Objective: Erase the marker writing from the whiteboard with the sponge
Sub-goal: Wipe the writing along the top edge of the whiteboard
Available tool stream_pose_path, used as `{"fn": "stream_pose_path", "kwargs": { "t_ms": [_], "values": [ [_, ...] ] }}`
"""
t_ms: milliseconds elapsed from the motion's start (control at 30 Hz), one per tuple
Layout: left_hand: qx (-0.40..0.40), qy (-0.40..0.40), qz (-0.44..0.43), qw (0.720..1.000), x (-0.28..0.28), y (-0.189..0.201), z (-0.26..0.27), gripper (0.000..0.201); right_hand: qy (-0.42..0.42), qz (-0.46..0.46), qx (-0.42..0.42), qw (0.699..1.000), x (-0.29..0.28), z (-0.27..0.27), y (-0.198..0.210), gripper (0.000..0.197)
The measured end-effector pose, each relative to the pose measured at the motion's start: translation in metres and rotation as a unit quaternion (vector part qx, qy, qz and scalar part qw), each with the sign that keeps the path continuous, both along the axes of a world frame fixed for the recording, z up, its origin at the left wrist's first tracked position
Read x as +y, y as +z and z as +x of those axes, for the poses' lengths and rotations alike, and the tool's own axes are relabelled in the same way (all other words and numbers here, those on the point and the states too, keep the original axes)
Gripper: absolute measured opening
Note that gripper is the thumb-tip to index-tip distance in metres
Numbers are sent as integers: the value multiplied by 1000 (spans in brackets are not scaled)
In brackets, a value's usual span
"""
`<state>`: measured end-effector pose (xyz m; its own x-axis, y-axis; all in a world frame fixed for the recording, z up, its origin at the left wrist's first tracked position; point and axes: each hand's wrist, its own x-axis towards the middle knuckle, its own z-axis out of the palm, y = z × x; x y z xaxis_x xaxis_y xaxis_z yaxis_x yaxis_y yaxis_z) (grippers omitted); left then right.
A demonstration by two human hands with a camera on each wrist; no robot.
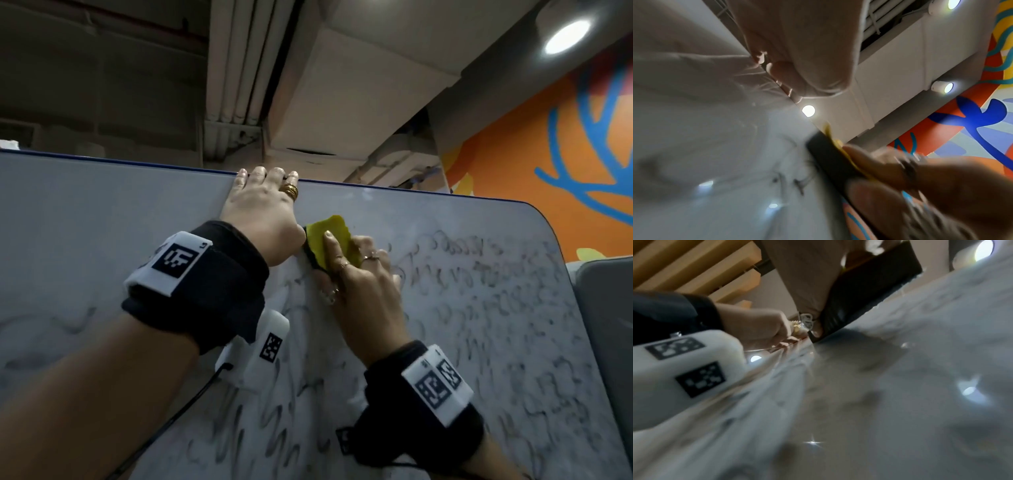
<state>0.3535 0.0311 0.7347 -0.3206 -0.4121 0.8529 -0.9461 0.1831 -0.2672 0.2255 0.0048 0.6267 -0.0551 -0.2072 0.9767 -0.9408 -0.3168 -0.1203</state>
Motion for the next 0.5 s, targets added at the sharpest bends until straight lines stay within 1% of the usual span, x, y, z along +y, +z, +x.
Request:
{"fn": "stream_pose_path", "kwargs": {
  "t_ms": [100, 133, 200, 267, 333, 433, 500],
  "values": [
    [11, -6, -4, 1000, -2, -1, 0, 73, -33, 52, -37, 997, -5, -40, -10, 54],
    [17, -10, -3, 1000, -2, -2, -1, 73, -36, 63, -58, 996, -7, -56, -8, 52],
    [28, -13, -6, 999, -3, -4, -3, 73, -38, 56, -80, 995, -8, -72, 7, 53],
    [36, -6, -15, 999, -5, -5, -7, 73, -27, 37, -71, 996, -7, -65, 25, 53],
    [42, 2, -23, 999, -7, -7, -10, 74, -11, 36, -48, 998, -5, -49, 31, 54],
    [47, 6, -27, 999, -10, -8, -12, 74, 6, 30, 11, 999, -9, -38, 9, 54],
    [48, 4, -23, 999, -10, -8, -10, 76, 20, 4, 18, 1000, -12, -49, -5, 55]
  ]
}}
